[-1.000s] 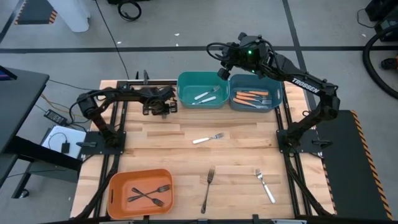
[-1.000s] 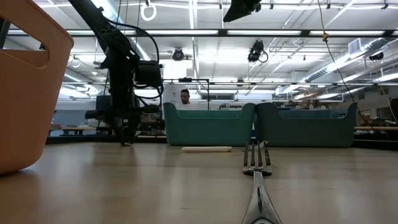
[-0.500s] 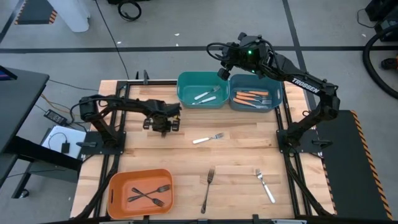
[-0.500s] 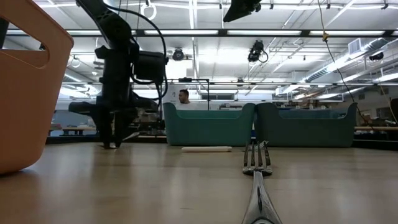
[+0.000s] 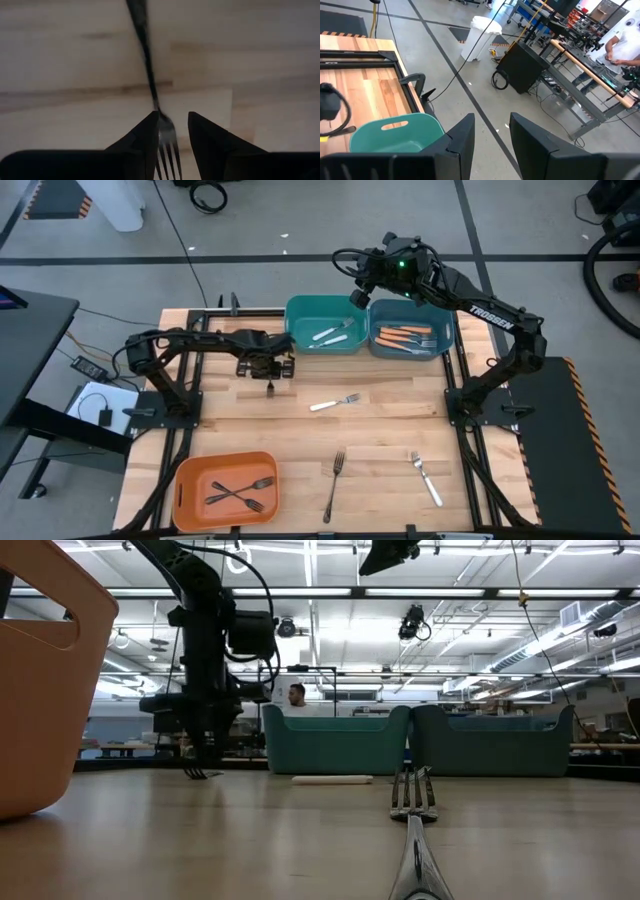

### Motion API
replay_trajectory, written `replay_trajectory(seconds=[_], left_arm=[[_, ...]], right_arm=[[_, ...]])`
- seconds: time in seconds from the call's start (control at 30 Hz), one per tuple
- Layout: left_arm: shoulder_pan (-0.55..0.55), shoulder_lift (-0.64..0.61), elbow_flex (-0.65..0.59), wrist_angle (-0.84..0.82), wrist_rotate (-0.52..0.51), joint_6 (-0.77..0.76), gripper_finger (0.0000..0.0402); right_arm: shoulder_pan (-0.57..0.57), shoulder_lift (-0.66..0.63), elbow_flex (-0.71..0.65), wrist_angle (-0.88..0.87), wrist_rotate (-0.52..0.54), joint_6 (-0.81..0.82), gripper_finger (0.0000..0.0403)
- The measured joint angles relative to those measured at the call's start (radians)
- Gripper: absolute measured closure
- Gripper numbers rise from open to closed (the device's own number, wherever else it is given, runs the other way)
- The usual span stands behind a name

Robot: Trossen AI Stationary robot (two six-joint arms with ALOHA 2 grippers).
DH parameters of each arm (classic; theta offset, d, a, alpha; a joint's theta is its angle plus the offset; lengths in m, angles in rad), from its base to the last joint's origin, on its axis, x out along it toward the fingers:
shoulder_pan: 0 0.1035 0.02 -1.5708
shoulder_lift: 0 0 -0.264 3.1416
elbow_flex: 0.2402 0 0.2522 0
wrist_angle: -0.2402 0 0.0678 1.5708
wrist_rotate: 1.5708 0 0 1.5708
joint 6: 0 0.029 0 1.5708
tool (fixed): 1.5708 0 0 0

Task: Sort silverware by color (type)
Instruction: Put the black fork into the orange bin

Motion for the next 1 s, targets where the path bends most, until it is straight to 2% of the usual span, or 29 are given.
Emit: replay_trajectory(seconds=[0.23, 0.73, 0.83, 1.0], left_arm=[[0.021, 0.003, -0.003, 0.003, -0.07, -0.001, 0.0288], [-0.024, 0.102, 0.002, 0.009, -0.066, -0.009, 0.0289], [-0.025, 0.103, 0.002, 0.005, -0.074, -0.008, 0.0307], [-0.018, 0.104, 0.0, -0.003, -0.075, 0.015, 0.0382]], right_arm=[[0.0, 0.0, 0.0, 0.0, 0.0, -0.001, 0.0272], [-0.001, 0.0, 0.0, -0.004, 0.0, -0.001, 0.0272], [-0.002, 0.0, 0.0, -0.004, 0.001, -0.002, 0.0272], [-0.002, 0.0, 0.0, -0.006, 0.001, -0.002, 0.0272]])
